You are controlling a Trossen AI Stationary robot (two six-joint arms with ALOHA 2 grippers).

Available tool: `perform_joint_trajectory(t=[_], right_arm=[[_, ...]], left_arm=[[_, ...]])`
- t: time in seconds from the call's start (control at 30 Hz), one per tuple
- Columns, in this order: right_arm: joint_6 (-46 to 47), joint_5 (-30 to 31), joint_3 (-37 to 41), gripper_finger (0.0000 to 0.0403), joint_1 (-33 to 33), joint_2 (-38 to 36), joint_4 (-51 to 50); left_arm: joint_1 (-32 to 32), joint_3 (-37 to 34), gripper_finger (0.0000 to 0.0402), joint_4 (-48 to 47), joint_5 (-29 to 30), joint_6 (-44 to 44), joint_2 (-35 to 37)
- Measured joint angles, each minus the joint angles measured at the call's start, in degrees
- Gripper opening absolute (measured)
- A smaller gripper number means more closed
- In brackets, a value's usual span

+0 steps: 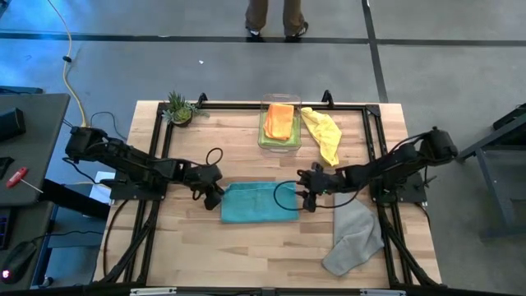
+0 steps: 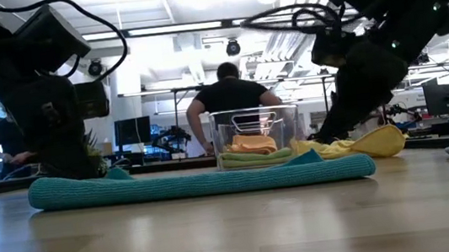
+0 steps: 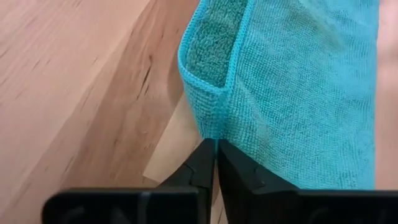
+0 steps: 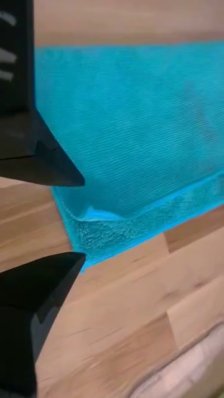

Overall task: Fold microfiber towels
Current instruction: Fold the blue microfiber cloth

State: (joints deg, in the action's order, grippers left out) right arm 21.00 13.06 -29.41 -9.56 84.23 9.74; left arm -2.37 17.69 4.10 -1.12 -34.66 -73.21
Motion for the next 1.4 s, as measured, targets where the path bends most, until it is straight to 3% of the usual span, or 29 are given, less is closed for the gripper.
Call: perform_joint_trajectory(t=[0.33,0.53,0.77,0.83,1.13,1.4], right_arm=[[-6.0,0.7,-2.1,0.0196,0.0,4.0,2.1],[-8.2,0.4,-2.9,0.0145,0.2,6.0,2.2],[-9.5,0.3,-3.3,0.0025,0.2,7.0,2.2],[-10.0,0.4,-3.3,0.0007,0.2,7.0,2.3],[-10.6,0.4,-3.3,0.0009,0.2,7.0,2.4],[-11.0,0.4,-3.3,0.0004,0.2,7.0,2.6]], left_arm=[[0.0,3.1,0.0101,-6.8,-2.7,3.0,1.3],[0.2,4.2,0.0145,-10.7,-3.6,5.2,3.8],[0.1,4.2,0.0143,-10.5,-4.3,2.5,3.4],[0.1,4.2,0.0142,-10.2,-4.5,0.7,2.7],[0.1,4.2,0.0159,-9.7,-9.9,-6.9,0.5],[-0.4,4.0,0.0161,-7.5,-10.1,-11.5,0.4]])
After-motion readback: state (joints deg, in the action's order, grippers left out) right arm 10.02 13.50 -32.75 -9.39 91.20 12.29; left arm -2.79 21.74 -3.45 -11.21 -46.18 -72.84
